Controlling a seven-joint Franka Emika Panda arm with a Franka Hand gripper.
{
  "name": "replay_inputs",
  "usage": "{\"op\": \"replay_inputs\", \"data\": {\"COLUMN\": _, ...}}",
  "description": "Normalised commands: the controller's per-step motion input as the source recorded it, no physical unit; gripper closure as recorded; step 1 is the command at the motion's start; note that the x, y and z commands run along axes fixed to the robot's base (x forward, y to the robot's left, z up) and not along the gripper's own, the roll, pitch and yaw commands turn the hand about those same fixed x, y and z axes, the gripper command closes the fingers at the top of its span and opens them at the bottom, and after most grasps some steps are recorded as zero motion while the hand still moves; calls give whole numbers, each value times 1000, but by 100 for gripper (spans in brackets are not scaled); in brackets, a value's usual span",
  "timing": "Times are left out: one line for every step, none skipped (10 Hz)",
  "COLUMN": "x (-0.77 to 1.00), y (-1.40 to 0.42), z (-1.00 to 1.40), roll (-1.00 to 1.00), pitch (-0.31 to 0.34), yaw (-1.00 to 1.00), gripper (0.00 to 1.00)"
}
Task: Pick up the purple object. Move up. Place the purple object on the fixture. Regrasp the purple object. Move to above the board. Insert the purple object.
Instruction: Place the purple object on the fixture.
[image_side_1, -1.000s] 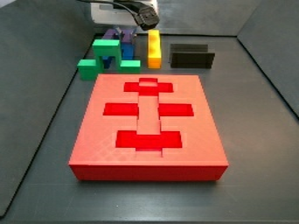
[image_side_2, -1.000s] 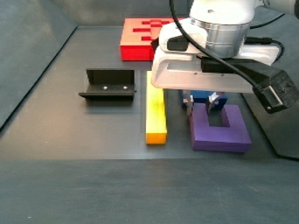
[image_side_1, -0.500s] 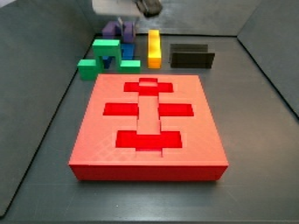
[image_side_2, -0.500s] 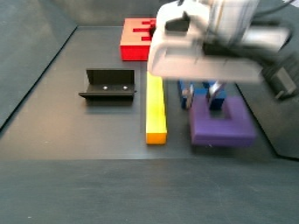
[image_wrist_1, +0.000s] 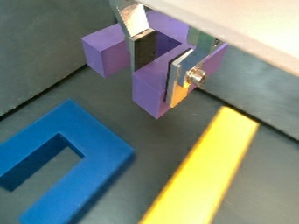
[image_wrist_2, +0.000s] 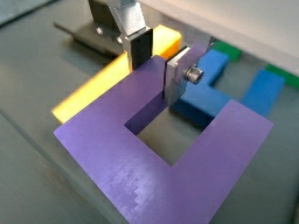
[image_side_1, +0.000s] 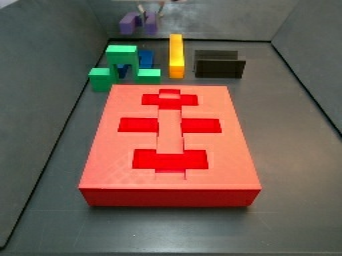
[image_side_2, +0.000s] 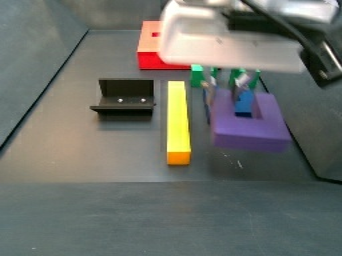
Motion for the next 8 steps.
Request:
{"op": "replay_inputs", "data": {"x": 883, "y": -340, "z": 691, "roll": -131, "pitch": 0, "yaw": -23, "gripper": 100}}
{"op": "replay_inputs", "data": {"x": 929, "y": -420, "z": 486, "roll": -34, "pitch": -9, "yaw": 0, "gripper": 100}}
{"op": "replay_inputs", "data": {"x": 1000, "y": -357, "z": 380, "roll": 0, "pitch": 163, "yaw": 0, "gripper": 100}}
{"op": "replay_inputs", "data": {"x": 971, "y": -291, "z": 263, "roll": 66, "pitch": 363, "yaw": 0, "gripper": 100}}
{"op": "replay_inputs", "data": {"x": 1000, "y": -429, "z": 349, "roll": -51, "pitch": 140, "yaw": 0, "gripper": 100}}
{"op": "replay_inputs", "data": {"x": 903, "y": -354, "z": 411, "roll": -360, "pitch": 0, "yaw": -89, "gripper": 100}}
{"op": "replay_inputs", "data": {"x": 957, "y": -329, "z": 346, "roll": -397, "pitch": 0, "yaw": -97, "gripper": 100}}
{"op": "replay_inputs", "data": {"x": 969, "y": -346, "z": 234, "roll": -397, "pitch": 0, "yaw": -83, "gripper": 100}}
